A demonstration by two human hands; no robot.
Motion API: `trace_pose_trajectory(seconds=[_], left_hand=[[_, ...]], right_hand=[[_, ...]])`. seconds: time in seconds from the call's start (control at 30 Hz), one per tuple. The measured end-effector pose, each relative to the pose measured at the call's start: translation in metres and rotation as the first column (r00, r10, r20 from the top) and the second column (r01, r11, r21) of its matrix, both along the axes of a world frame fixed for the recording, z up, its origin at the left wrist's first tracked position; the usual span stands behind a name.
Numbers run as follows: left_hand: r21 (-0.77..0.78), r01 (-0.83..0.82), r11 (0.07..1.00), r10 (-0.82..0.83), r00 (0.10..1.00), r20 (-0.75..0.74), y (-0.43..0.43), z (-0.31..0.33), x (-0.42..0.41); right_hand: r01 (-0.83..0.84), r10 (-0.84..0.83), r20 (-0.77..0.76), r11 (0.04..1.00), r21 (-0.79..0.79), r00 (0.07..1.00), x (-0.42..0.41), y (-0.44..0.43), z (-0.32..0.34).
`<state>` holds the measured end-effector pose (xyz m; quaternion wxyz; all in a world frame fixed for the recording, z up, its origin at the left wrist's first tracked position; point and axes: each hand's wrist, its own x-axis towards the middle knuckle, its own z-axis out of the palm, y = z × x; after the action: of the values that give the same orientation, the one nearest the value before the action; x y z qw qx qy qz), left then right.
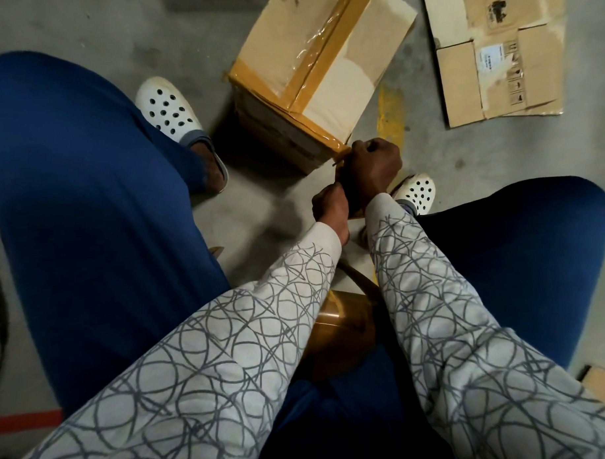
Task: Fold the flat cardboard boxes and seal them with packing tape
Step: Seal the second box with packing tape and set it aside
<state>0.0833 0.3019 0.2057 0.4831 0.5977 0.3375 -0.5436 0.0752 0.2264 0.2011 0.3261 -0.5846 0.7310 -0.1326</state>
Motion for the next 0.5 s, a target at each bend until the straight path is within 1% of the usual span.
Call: trace_pose_trajectory(seconds=[0.17,0.33,0.43,0.5], left_hand=[[0.018,0.097,0.995,-0.099,0.990,0.102,0.007,0.011,-0.002],[0.030,0.183,0.983,-0.185,0.963,0.196,0.011,0.005,-0.004],[0.038,0.227,0.973,-0.230,0.946,0.229,0.014,0.009,-0.007],[0.039,0.238,0.970,-0.241,0.947,0.211,0.015,0.010,-0.008]], right_hand=[[-0.052,0.052,-0.050,0.999,-0.013,0.997,0.004,-0.003,0.002],[-0.020,0.021,-0.051,1.000,0.004,0.998,0.001,-0.005,0.004],[0.036,-0.034,-0.027,0.997,0.064,0.999,-0.004,-0.008,0.003],[0.055,-0.056,0.005,0.990,0.127,0.998,-0.008,-0.016,0.007]])
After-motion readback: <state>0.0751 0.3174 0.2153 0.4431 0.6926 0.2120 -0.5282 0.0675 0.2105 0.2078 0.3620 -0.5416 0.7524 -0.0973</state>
